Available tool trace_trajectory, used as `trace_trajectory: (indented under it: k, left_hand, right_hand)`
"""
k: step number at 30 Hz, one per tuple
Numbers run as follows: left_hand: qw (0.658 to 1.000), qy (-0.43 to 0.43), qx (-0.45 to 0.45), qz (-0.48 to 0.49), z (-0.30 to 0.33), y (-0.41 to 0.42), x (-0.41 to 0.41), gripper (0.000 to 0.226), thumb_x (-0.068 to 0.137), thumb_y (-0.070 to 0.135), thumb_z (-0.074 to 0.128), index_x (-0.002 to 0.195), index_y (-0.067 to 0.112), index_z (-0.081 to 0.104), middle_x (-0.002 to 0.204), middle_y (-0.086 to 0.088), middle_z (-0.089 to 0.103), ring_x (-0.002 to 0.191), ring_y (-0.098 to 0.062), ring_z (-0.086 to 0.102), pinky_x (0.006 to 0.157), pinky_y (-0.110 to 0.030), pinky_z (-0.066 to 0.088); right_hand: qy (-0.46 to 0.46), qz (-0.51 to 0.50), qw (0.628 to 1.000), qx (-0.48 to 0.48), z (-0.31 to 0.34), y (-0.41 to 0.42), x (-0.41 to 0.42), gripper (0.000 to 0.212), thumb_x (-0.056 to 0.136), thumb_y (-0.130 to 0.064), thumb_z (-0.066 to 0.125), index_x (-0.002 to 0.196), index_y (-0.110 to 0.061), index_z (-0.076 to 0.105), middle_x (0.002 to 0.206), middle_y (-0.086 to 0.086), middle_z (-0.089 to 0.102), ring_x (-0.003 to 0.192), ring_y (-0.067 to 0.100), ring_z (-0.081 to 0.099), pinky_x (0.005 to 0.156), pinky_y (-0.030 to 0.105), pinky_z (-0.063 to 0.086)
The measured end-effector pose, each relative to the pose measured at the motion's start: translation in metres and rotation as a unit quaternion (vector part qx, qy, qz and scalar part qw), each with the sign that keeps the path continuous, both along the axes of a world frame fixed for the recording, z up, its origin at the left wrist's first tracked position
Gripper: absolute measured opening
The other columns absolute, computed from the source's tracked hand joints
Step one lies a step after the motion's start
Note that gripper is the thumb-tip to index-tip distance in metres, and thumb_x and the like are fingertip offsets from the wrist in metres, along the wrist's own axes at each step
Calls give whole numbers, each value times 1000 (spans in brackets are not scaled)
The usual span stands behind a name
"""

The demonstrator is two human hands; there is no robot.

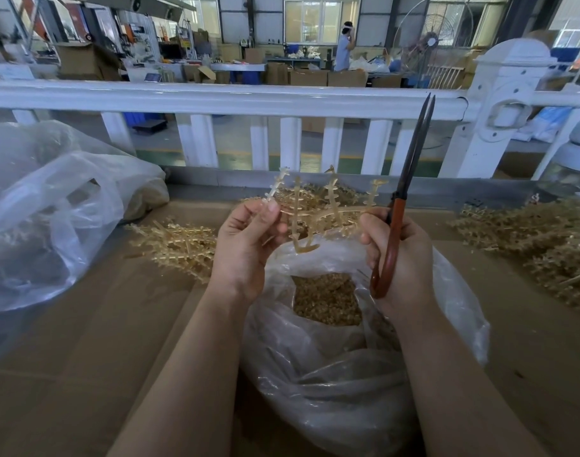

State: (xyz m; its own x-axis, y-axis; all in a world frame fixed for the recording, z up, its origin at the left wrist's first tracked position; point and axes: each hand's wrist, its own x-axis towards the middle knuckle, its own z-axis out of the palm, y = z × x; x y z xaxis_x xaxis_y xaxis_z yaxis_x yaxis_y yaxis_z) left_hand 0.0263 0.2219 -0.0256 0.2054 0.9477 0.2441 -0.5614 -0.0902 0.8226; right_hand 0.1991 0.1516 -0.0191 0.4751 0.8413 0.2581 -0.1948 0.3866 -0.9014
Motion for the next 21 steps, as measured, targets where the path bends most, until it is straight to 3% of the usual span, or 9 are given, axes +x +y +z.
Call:
trace_trajectory:
  k: [10, 15, 18, 21]
  left_hand:
    - [998, -42, 10, 46, 3, -2, 1, 5, 83, 22, 64, 81, 17, 65, 76, -1, 71, 67, -10, 66, 69, -22, 54]
    - [999, 1, 28, 41, 3, -4, 5, 9, 92, 21, 58, 87, 14, 62, 74, 0, 73, 63, -8, 66, 64, -20, 55]
    - [997, 52, 49, 39, 4, -5, 8, 14, 88, 29, 60, 87, 14, 61, 75, 1, 72, 62, -10, 65, 62, -21, 52]
    - [993, 87, 69, 39, 1, -6, 10, 19, 90, 32, 59, 92, 13, 58, 79, -3, 69, 68, -17, 63, 68, -30, 47]
  right_hand:
    - [33, -8, 999, 4, -1, 0, 0, 12, 94, -6, 66, 85, -14, 65, 62, 0, 49, 49, 5, 43, 48, 13, 39]
    - [31, -13, 999, 15, 0, -1, 1, 12, 95, -3, 64, 87, -12, 65, 63, 0, 49, 50, 5, 43, 49, 14, 38]
    - [-15, -22, 1000, -11, -1, 1, 2, 10, 93, -5, 68, 88, -15, 68, 63, -7, 55, 52, 2, 47, 52, 14, 39]
    - [-125, -29, 991, -22, -3, 2, -2, 13, 90, -6, 72, 85, -18, 71, 63, -10, 64, 58, 1, 59, 59, 13, 47]
